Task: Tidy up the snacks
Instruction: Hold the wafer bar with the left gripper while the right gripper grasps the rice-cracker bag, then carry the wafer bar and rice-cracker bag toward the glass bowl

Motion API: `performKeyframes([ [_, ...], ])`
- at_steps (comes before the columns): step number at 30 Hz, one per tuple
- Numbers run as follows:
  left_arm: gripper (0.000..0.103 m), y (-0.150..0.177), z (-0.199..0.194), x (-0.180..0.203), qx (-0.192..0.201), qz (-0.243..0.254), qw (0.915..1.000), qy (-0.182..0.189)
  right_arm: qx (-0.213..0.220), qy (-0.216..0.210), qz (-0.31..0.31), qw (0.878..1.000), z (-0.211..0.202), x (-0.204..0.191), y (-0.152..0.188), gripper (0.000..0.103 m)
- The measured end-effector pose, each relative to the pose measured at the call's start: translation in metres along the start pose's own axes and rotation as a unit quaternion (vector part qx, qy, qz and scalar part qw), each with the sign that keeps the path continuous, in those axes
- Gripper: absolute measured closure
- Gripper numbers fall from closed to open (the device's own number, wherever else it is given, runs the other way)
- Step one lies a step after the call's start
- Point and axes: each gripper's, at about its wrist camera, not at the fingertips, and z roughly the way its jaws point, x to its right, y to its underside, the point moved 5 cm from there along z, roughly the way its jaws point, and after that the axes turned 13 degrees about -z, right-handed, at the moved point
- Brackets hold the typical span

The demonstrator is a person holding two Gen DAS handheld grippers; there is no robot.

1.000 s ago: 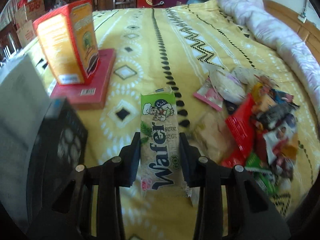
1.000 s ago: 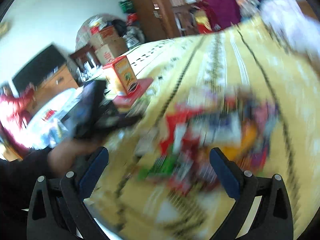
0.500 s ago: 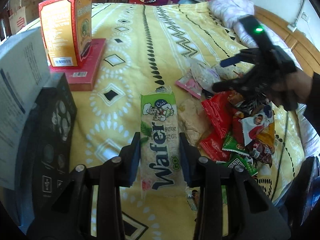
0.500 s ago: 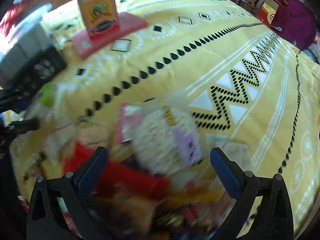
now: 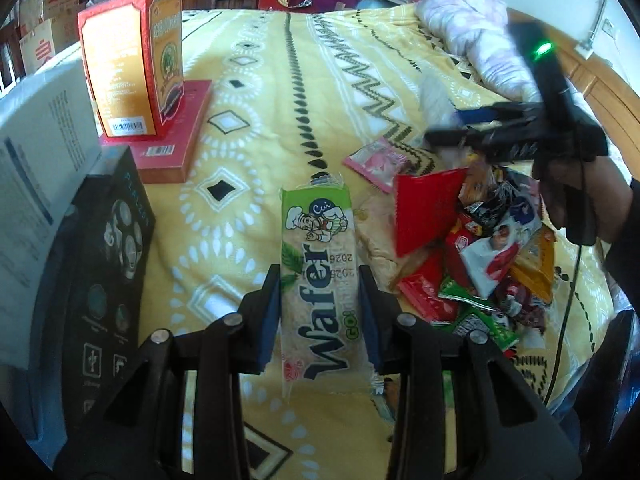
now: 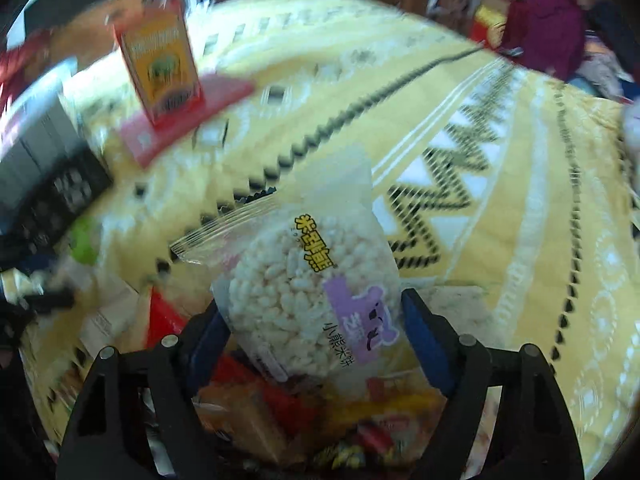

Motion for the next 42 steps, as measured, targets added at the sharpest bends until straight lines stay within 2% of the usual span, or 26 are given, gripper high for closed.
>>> performKeyframes([
  [2,0.066,0.000,-0.010,0.005,0.012,0.008,0.9999,-0.002,0.054,0.016,0.044,0.997,-0.038,0.001,-0.007,0.019],
  [4,0.066,-0.001,-0.020,0.010,0.022,0.012,0.9997,-0.002,0.110,0.025,0.091,0.989,-0.083,-0.003,-0.008,0.019],
  [7,0.066,-0.004,-0.038,0.017,0.043,0.020,0.9989,-0.004,0.157,0.030,0.138,0.977,-0.125,-0.019,-0.003,0.019],
  [9,0.067,-0.006,-0.052,0.022,0.059,0.027,0.9979,-0.005,0.172,0.033,0.161,0.971,-0.147,-0.034,0.009,0.019],
  [12,0.067,-0.010,-0.073,0.030,0.082,0.042,0.9956,-0.015,0.175,0.034,0.183,0.967,-0.166,-0.055,0.027,0.019],
  [16,0.067,-0.017,-0.098,0.037,0.114,0.067,0.9900,-0.049,0.172,0.018,0.213,0.962,-0.178,-0.080,0.047,0.019],
  [22,0.067,-0.023,-0.123,0.044,0.145,0.082,0.9826,-0.082,0.162,0.010,0.220,0.962,-0.189,-0.110,0.063,0.019],
  [32,0.067,-0.015,-0.130,0.047,0.146,0.080,0.9818,-0.091,0.153,0.010,0.216,0.964,-0.197,-0.138,0.076,0.019],
  [42,0.067,-0.014,-0.131,0.049,0.144,0.079,0.9823,-0.090,0.150,0.012,0.214,0.965,-0.202,-0.138,0.075,0.019],
])
